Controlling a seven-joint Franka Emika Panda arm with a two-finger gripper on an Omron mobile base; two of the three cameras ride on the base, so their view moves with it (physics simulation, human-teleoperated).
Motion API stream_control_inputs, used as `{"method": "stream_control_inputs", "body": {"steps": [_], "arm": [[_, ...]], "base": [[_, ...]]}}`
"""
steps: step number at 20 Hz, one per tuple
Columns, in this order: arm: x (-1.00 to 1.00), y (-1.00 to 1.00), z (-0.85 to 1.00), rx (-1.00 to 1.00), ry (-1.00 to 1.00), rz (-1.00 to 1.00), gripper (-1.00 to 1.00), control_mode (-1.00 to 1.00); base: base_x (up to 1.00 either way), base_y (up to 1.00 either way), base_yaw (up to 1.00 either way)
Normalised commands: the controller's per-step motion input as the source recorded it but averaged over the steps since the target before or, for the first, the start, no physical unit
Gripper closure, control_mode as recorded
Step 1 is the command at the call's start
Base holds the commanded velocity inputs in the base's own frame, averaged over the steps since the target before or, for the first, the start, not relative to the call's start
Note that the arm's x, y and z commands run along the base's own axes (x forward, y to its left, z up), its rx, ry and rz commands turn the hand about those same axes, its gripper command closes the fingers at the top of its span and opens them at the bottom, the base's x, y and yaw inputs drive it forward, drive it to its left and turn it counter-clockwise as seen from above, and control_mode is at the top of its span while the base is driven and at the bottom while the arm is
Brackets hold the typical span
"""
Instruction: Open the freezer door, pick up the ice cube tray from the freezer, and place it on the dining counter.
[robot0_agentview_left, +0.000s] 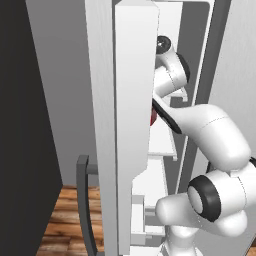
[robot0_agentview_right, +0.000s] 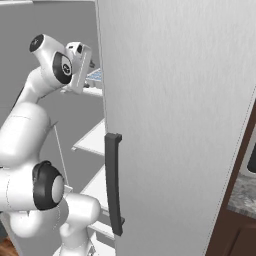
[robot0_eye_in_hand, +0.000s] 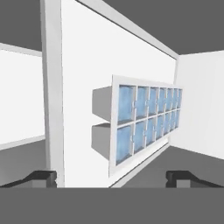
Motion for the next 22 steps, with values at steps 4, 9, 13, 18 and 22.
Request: {"method": "stream_control_inputs", "body": {"steps": [4, 9, 13, 18, 22], "arm": [[0.14, 0.00, -0.20, 0.02, 0.00, -0.02, -1.00, -1.00], [0.09, 0.00, -0.16, 0.00, 0.00, 0.00, -1.00, -1.00], [0.24, 0.00, -0.05, 0.00, 0.00, 0.00, -1.00, -1.00], [0.34, 0.00, 0.00, 0.00, 0.00, 0.00, -1.00, -1.00], [0.37, 0.00, 0.00, 0.00, 0.00, 0.00, -1.00, -1.00]], "base": [[0.00, 0.00, 0.00], [0.00, 0.00, 0.00], [0.00, 0.00, 0.00], [0.00, 0.00, 0.00], [0.00, 0.00, 0.00]]}}
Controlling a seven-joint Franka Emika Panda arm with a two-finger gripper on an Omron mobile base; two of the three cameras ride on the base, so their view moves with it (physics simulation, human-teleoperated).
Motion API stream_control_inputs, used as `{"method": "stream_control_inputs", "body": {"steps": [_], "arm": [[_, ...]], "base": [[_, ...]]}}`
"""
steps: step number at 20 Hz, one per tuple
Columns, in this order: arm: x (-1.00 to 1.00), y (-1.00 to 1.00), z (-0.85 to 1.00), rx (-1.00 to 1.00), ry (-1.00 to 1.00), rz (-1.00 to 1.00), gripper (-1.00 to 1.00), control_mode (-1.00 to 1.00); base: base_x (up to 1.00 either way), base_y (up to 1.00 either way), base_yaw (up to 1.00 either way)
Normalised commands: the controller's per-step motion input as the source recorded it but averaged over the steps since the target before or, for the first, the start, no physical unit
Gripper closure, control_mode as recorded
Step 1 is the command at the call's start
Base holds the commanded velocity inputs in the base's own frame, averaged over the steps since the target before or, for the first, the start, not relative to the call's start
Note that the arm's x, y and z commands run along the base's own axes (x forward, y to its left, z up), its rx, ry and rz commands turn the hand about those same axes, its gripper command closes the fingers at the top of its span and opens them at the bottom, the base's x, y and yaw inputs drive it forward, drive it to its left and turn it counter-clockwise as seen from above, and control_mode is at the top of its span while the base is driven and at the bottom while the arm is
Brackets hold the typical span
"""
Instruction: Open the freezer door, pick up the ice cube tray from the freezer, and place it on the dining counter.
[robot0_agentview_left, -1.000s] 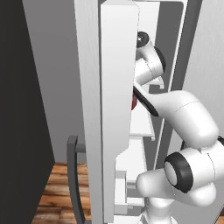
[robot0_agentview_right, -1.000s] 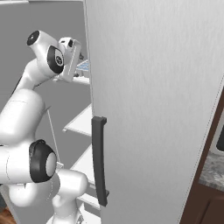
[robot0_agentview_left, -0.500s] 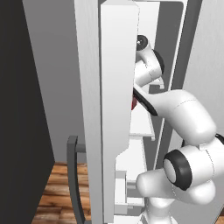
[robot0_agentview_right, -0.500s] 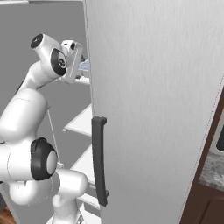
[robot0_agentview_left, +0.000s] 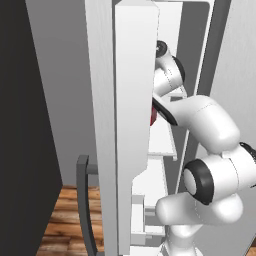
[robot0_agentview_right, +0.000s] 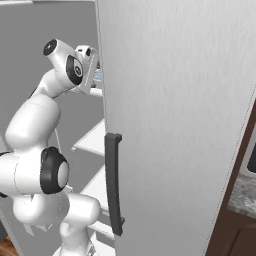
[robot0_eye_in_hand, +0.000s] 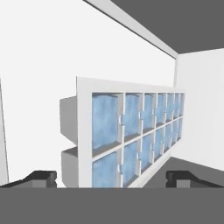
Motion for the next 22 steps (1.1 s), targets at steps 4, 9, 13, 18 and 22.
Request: {"method": "stream_control_inputs", "body": {"steps": [4, 9, 13, 18, 22], "arm": [[0.32, 0.00, 0.00, 0.00, 0.00, 0.00, -1.00, -1.00], [0.12, 0.00, 0.00, 0.00, 0.00, 0.00, -1.00, -1.00], [0.00, 0.00, 0.00, 0.00, 0.00, 0.00, -1.00, -1.00], [0.00, 0.00, 0.00, 0.00, 0.00, 0.00, -1.00, -1.00], [0.00, 0.00, 0.00, 0.00, 0.00, 0.00, -1.00, -1.00]], "base": [[0.00, 0.00, 0.00], [0.00, 0.00, 0.00], [0.00, 0.00, 0.00], [0.00, 0.00, 0.00], [0.00, 0.00, 0.00]]}}
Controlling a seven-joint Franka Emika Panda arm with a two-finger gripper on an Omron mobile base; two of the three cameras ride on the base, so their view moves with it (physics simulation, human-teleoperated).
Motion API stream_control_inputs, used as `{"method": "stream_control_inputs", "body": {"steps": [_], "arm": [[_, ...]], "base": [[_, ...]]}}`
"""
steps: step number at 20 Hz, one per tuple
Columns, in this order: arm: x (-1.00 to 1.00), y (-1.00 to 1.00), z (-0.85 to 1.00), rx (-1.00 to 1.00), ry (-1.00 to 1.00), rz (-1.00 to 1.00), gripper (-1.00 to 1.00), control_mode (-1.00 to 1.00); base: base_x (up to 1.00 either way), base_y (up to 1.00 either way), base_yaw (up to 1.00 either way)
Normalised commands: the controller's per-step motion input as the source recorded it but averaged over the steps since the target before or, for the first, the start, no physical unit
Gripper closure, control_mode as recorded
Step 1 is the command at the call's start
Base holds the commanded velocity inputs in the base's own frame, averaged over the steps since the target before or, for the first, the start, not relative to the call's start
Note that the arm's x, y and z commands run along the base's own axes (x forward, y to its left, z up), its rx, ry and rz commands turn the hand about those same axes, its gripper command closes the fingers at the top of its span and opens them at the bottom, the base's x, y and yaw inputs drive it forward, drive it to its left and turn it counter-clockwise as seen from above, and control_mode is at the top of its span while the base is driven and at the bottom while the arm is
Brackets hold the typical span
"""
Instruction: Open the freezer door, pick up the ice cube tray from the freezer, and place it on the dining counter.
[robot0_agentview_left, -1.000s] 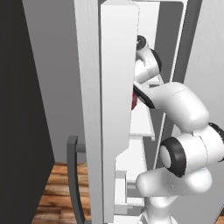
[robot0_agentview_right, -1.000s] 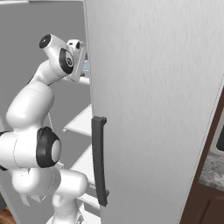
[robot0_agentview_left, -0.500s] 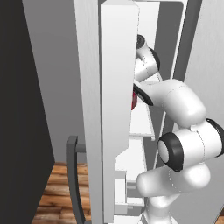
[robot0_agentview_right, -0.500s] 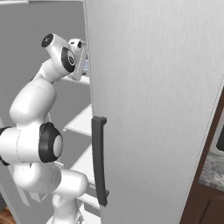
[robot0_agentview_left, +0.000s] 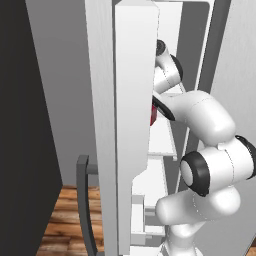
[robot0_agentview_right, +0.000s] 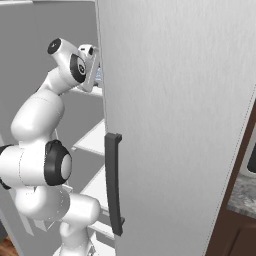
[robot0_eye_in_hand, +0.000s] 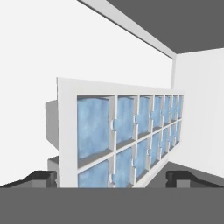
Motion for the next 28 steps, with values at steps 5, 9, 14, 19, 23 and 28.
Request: {"method": "stream_control_inputs", "body": {"steps": [5, 9, 14, 19, 23, 28], "arm": [[0.00, 0.00, 0.00, 0.00, 0.00, 0.00, -1.00, -1.00], [0.00, 0.00, 0.00, 0.00, 0.00, 0.00, -1.00, -1.00], [0.00, 0.00, 0.00, 0.00, 0.00, 0.00, -1.00, -1.00], [0.00, 0.00, 0.00, 0.00, 0.00, 0.00, 1.00, -1.00], [0.00, 0.00, 0.00, 0.00, 0.00, 0.00, 1.00, -1.00], [0.00, 0.00, 0.00, 0.00, 0.00, 0.00, 1.00, -1.00]], "base": [[0.00, 0.00, 0.00], [0.00, 0.00, 0.00], [0.00, 0.00, 0.00], [0.00, 0.00, 0.00], [0.00, 0.00, 0.00], [0.00, 0.00, 0.00]]}}
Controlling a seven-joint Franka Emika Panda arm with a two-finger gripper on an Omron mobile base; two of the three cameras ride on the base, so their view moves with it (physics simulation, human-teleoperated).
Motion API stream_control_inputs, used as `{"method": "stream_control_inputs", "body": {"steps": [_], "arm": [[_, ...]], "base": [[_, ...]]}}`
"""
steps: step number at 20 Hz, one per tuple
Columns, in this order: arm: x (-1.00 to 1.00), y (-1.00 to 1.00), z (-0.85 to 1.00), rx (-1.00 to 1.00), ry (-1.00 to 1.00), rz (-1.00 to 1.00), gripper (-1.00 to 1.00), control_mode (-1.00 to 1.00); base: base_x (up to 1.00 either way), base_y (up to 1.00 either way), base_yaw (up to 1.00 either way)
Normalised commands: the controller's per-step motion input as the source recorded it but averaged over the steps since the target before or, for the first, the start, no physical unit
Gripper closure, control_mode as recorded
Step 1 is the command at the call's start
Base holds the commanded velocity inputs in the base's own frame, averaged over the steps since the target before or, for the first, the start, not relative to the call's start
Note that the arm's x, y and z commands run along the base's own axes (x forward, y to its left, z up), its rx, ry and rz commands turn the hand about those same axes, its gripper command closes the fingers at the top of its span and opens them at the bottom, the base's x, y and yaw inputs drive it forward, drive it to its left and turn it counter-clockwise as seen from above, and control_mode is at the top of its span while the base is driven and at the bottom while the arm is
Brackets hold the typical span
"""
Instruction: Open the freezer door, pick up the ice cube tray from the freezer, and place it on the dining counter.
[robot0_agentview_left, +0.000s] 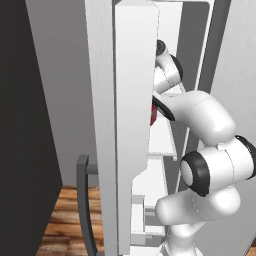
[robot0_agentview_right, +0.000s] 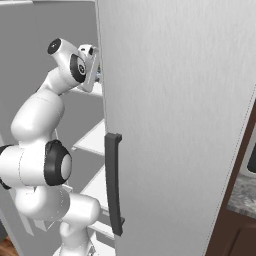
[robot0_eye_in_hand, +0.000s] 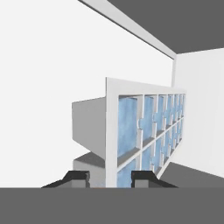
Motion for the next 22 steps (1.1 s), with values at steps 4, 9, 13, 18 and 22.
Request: {"method": "stream_control_inputs", "body": {"steps": [4, 9, 13, 18, 22], "arm": [[0.00, 0.00, 0.00, 0.00, 0.00, 0.00, 1.00, -1.00], [0.00, 0.00, 0.00, 0.00, 0.00, 0.00, 1.00, -1.00], [-0.08, 0.00, 0.02, 0.00, -0.11, 0.00, 1.00, -1.00], [-0.37, 0.00, 0.15, 0.00, -0.18, 0.03, 1.00, -1.00], [-0.33, 0.00, 0.16, 0.00, -0.18, 0.04, 1.00, -1.00]], "base": [[0.00, 0.00, 0.00], [0.00, 0.00, 0.00], [0.00, 0.00, 0.00], [0.00, 0.00, 0.00], [0.00, 0.00, 0.00]]}}
